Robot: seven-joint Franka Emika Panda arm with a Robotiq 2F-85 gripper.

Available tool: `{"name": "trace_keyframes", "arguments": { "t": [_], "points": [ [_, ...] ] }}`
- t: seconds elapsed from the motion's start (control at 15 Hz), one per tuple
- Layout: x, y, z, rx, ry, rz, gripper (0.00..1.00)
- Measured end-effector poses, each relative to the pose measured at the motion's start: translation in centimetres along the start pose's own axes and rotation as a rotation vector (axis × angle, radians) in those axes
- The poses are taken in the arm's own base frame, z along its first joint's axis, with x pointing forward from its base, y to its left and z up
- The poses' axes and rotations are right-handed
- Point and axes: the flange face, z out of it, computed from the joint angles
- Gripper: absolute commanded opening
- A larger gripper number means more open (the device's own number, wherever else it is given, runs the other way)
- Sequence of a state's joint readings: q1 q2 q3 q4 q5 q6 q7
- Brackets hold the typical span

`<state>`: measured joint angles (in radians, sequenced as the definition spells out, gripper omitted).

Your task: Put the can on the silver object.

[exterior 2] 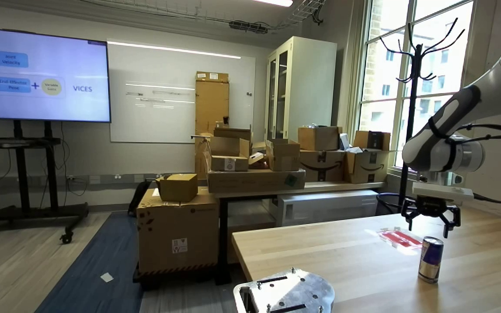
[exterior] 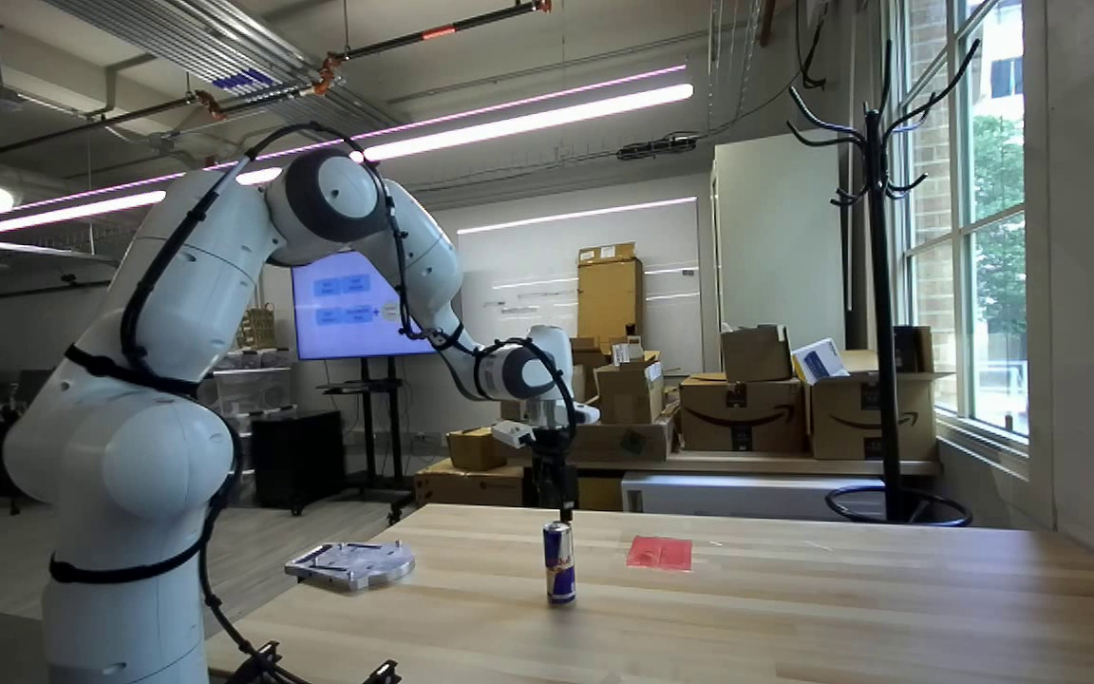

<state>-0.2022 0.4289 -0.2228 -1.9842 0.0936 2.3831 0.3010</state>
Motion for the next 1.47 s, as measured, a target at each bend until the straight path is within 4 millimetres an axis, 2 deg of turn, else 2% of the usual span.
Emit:
{"name": "trace_keyframes", "arguments": {
  "t": [0.27, 0.6, 1.2, 1.33, 1.47],
  "points": [
    [-0.8, 0.6, 1.4, -0.003, -0.016, -0.012, 1.00],
    [-1.0, 1.4, 2.1, -0.005, -0.027, -0.017, 1.00],
    [-1.3, 1.5, 3.5, -0.008, -0.045, -0.024, 1.00],
    [-1.4, 1.6, 3.8, -0.006, -0.050, -0.025, 0.72],
    [-1.3, 1.6, 4.0, -0.005, -0.051, -0.028, 0.56]
  ]
}}
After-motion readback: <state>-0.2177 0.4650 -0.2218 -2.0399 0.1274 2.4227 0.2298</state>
